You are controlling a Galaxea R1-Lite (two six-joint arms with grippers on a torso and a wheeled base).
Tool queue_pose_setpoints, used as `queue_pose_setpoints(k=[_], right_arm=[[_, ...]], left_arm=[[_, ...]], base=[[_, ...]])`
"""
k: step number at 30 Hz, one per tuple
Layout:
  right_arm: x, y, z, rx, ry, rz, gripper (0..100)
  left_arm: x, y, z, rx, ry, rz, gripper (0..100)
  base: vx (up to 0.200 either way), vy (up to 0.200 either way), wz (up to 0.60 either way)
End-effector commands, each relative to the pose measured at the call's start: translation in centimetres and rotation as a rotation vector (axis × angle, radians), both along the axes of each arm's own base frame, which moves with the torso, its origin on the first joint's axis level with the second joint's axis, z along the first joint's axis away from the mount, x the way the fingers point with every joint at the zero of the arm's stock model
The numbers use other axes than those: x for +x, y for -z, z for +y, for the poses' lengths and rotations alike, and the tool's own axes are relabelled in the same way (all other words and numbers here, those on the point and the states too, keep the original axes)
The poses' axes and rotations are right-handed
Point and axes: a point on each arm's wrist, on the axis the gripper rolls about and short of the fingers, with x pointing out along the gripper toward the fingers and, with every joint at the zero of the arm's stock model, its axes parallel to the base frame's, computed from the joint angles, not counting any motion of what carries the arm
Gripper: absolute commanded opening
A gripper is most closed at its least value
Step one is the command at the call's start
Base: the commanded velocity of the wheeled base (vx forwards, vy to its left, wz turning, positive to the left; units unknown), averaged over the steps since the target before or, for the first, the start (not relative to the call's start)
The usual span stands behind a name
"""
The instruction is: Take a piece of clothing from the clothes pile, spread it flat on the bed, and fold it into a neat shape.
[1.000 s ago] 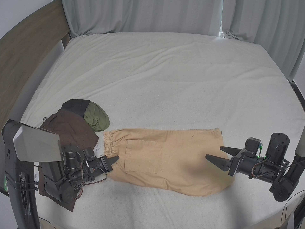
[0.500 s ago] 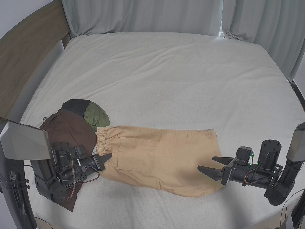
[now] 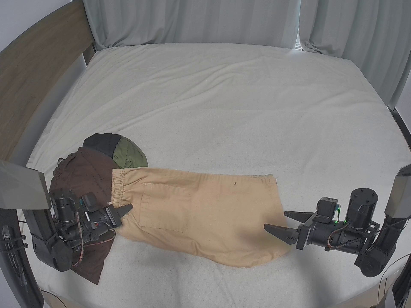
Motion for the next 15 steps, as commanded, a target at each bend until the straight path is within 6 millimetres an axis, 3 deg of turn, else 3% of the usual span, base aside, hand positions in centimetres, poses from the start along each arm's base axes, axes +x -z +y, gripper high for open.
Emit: queue_pose_setpoints(k=[1, 9, 15], right_arm=[[0.0, 0.0, 0.0, 0.001, 0.000, -0.001, 100], [0.0, 0.0, 0.1, 0.001, -0.001, 0.001, 100], [0.1, -0.1, 0.1, 0.003, 0.000, -0.007, 100]], left_arm=[[-0.6, -0.3, 1.4, -0.005, -0.035, 0.010, 0], [-1.1, -0.9, 3.3, -0.015, -0.036, -0.009, 0], [-1.1, -1.3, 2.6, -0.020, -0.006, -0.025, 0]], base=[[0.000, 0.000, 0.00], [0.000, 0.000, 0.00], [0.000, 0.000, 0.00]])
